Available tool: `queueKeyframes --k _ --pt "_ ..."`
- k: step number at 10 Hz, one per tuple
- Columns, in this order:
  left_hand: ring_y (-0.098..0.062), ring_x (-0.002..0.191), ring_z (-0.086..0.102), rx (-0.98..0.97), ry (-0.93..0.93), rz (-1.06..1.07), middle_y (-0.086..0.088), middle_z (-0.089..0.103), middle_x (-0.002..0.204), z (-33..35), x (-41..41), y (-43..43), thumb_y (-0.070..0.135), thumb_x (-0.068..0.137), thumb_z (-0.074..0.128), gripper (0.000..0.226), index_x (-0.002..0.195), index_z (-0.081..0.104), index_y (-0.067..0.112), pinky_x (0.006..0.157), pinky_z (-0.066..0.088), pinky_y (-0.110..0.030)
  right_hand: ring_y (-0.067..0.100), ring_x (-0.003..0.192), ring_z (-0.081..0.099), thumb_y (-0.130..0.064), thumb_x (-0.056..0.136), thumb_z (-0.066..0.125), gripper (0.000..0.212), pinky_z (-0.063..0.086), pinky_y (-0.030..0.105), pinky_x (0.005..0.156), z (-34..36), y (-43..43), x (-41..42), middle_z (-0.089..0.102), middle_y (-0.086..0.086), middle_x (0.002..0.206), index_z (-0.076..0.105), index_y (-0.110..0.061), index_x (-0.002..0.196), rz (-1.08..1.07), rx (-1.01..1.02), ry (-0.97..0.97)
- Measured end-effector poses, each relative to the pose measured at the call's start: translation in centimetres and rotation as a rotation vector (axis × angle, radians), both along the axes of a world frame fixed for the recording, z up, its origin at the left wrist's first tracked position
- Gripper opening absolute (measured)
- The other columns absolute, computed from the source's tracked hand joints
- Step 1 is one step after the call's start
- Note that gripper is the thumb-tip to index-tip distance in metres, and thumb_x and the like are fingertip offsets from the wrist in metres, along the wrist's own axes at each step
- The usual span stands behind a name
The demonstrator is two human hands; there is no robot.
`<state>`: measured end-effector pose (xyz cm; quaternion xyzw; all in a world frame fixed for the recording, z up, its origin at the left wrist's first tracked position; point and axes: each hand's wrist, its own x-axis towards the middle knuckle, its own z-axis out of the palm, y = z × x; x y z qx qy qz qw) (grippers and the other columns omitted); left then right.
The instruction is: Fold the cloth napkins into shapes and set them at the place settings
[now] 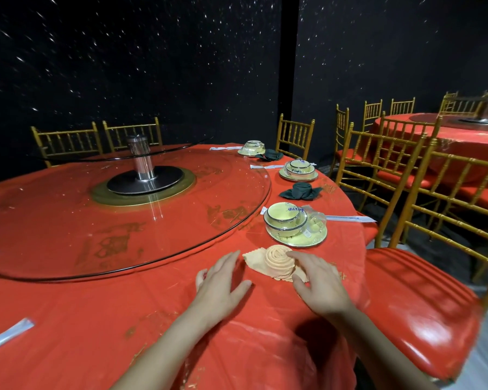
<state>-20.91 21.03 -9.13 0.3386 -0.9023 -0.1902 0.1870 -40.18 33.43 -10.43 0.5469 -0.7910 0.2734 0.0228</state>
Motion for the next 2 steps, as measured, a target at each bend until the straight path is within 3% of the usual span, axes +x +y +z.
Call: queueKeyframes --k 2 --pt "-0.003 0.136 0.026 0.041 0.02 0.165 0.016 0.028 0.148 0.4 7.4 -0.2 0.062 0.073 0.032 0.08 0.146 0.023 0.032 0.11 0.013 -0.037 0.016 0.119 0.048 -0.032 0.083 0.048 0.052 0.033 0.036 0.1 0.4 0.5 0.2 0.053 -0.009 0.129 0.044 -0.033 0.134 -0.023 -0.097 -0.049"
